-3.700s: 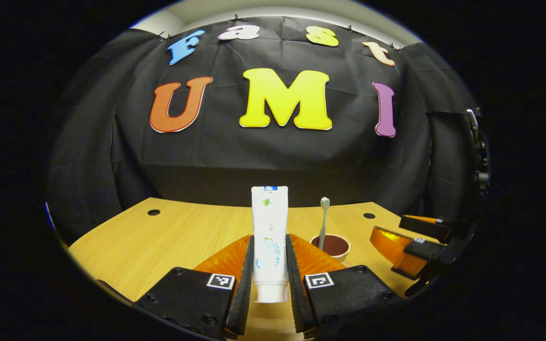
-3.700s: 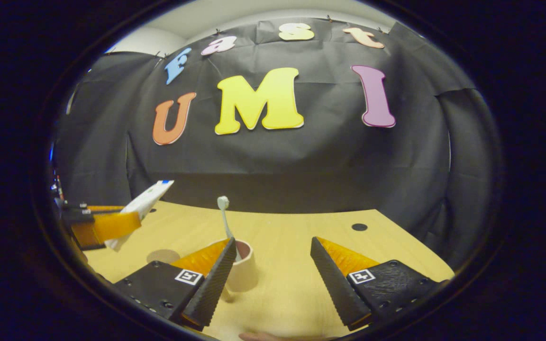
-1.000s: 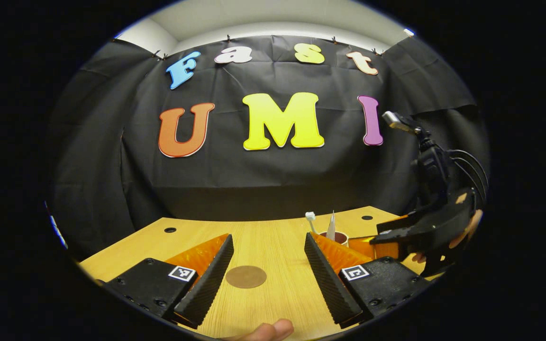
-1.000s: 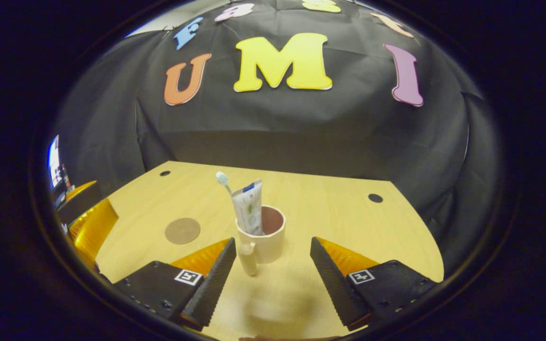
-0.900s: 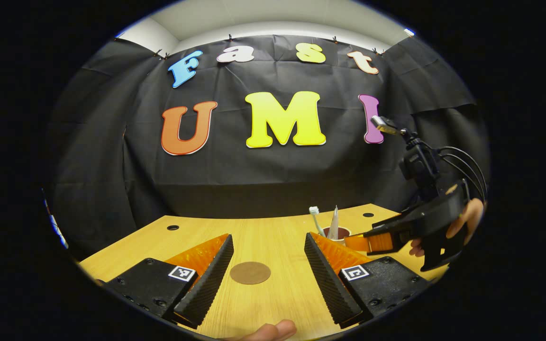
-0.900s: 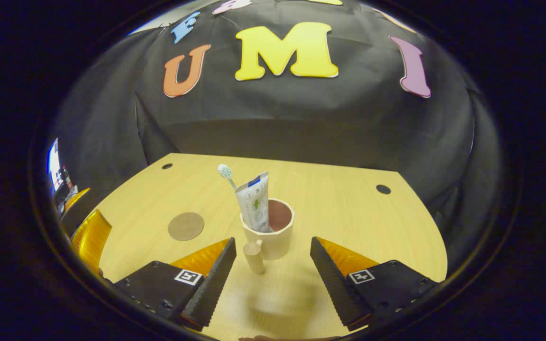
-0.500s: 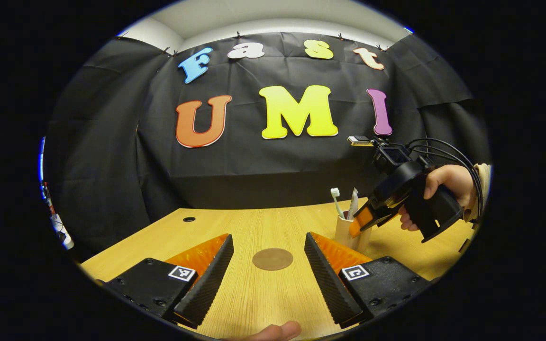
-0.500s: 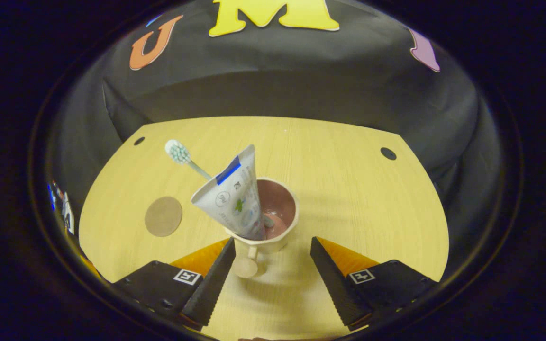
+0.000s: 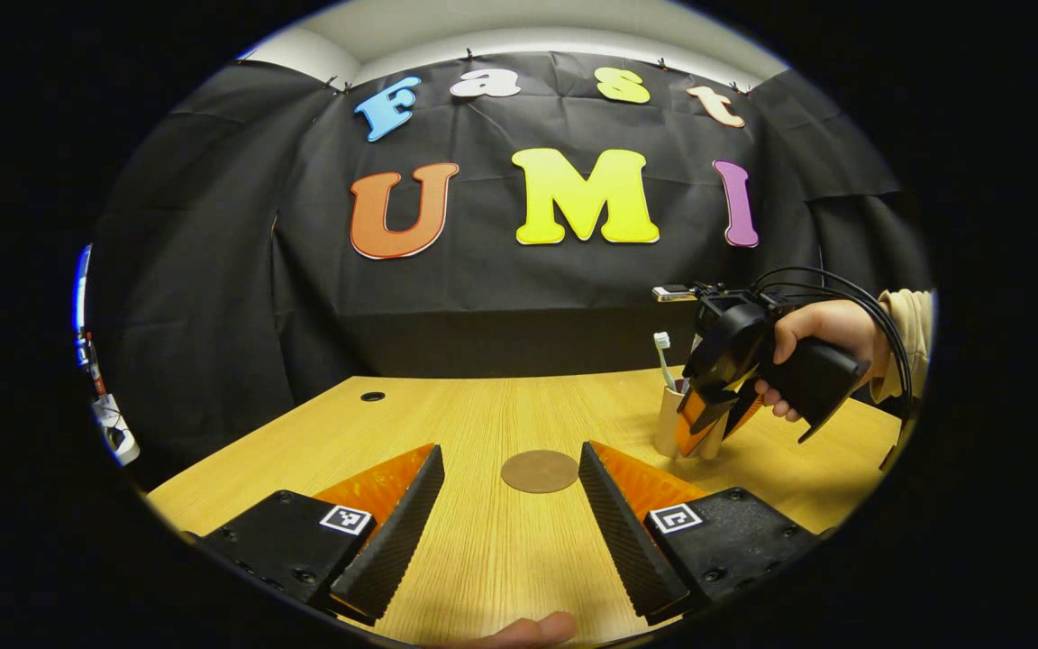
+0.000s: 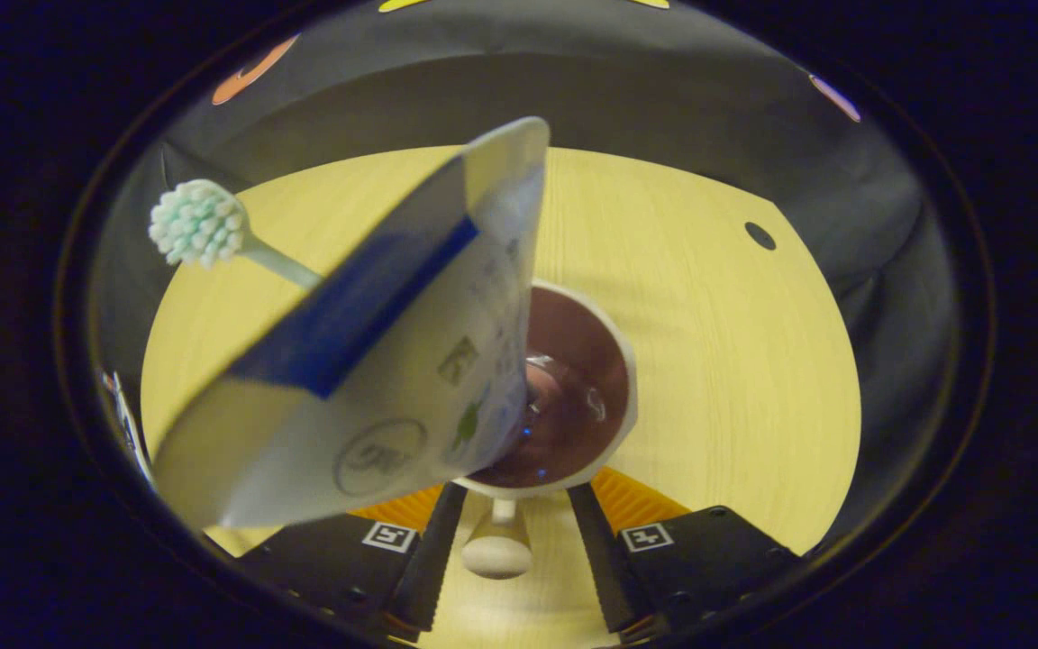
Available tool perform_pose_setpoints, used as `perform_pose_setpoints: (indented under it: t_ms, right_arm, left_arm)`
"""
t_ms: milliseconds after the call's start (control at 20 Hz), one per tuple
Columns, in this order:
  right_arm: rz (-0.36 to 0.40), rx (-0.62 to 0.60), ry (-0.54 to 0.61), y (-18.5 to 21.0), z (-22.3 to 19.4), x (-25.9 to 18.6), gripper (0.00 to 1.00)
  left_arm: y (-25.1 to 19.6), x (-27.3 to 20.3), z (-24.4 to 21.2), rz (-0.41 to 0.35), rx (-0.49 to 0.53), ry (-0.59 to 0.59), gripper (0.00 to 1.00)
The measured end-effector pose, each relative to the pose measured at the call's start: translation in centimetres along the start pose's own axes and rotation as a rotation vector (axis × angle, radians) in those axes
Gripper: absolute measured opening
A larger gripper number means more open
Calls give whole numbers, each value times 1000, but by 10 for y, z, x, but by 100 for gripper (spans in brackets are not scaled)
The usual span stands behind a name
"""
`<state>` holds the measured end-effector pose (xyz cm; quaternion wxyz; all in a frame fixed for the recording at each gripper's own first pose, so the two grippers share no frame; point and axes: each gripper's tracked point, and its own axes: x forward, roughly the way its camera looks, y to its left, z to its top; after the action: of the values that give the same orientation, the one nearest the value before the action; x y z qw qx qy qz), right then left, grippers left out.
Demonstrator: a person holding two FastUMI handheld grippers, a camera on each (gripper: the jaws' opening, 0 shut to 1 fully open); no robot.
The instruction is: Put the toothbrush and toothpaste on the desktop into the cup, then pick up the cup and place it on the coaster on the desktop.
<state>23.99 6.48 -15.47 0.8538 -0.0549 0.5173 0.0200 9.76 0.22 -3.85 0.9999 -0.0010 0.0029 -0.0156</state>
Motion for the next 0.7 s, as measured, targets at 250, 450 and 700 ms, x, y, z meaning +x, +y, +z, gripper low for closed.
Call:
perform_pose_setpoints:
  t_ms: [250,450,700]
  right_arm:
    - [-10,-4,24,-4,-6,-3,26]
    - [-52,-23,20,-12,-4,-7,25]
    - [-25,-5,-4,-9,1,-6,21]
  left_arm:
    - [4,-1,-6,-3,-4,8,96]
    - [7,-4,-10,-3,-8,16,96]
    - [15,-12,-13,12,-24,15,96]
